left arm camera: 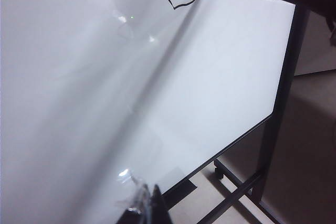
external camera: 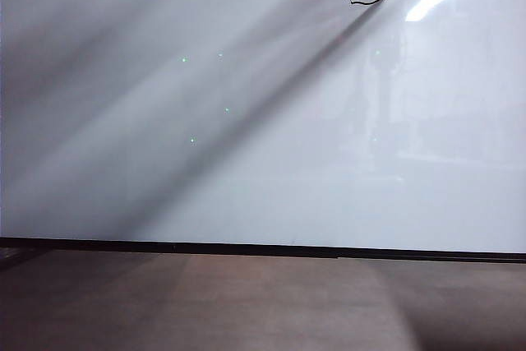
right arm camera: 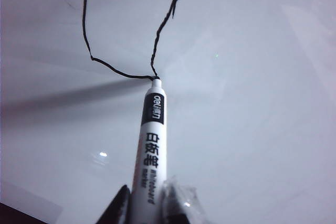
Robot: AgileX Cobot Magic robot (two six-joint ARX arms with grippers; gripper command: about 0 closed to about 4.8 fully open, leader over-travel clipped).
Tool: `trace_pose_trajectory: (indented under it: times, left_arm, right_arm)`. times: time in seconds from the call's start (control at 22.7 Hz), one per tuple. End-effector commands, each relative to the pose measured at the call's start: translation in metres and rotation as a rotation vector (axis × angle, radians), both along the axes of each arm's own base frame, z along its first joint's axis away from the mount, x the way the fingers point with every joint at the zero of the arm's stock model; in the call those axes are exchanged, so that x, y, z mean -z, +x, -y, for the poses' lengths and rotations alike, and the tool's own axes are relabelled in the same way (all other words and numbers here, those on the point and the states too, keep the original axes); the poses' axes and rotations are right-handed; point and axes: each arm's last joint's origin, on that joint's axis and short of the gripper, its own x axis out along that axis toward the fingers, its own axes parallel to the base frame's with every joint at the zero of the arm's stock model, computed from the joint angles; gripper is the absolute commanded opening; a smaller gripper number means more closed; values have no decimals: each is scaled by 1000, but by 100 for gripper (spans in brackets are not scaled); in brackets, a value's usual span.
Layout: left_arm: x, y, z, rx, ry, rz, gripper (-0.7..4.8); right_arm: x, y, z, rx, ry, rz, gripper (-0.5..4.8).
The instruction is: Reach to the right to find the marker pen, pick it up, and write the number 0 on the whiteboard.
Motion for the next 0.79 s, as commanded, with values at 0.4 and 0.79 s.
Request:
trace_pose_trajectory:
  times: [0.4, 0.79]
  left_arm:
    - [-5, -4, -2, 5, -19, 12, -6]
    - [-22, -21, -9, 194, -79, 67, -6]
  right_arm:
    - [-27, -30, 3, -27, 49, 84, -2]
    - [-82, -143, 40, 128, 122, 278, -3]
